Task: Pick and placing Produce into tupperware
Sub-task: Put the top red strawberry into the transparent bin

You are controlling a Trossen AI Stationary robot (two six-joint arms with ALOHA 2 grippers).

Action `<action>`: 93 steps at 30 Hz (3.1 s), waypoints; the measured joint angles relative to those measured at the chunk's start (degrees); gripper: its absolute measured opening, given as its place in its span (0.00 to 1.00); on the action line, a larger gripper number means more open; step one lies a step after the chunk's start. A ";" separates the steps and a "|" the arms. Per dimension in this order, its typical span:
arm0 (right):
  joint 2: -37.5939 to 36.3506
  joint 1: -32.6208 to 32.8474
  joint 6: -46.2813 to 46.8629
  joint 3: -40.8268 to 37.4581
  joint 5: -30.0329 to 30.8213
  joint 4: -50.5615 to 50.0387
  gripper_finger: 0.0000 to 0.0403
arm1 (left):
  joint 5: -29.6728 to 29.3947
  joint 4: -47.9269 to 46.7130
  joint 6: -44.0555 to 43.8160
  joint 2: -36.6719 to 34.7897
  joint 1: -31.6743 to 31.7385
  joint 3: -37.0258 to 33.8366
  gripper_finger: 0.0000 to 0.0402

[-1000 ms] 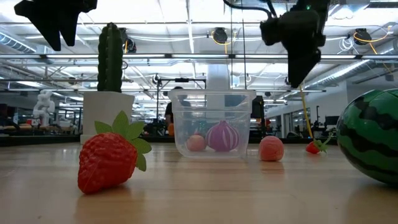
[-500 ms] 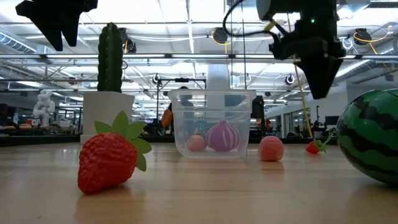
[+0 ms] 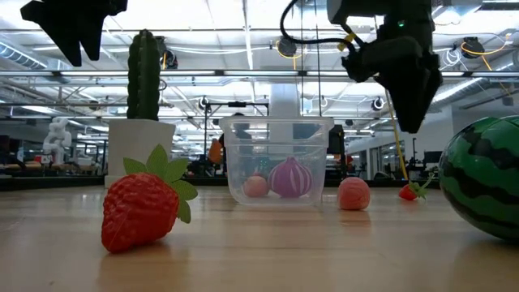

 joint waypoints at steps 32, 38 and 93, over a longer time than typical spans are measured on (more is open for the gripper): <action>-0.01 0.29 0.81 -1.56 -4.55 3.21 0.53 | -0.33 0.02 0.01 0.00 -0.02 0.00 0.57; -0.01 0.36 2.62 -3.33 -4.45 3.35 0.54 | -0.33 0.02 0.02 0.00 -0.02 0.00 0.57; 7.26 -2.76 -1.81 -15.37 -8.41 26.29 0.53 | -1.90 0.66 1.64 0.00 0.00 0.00 0.57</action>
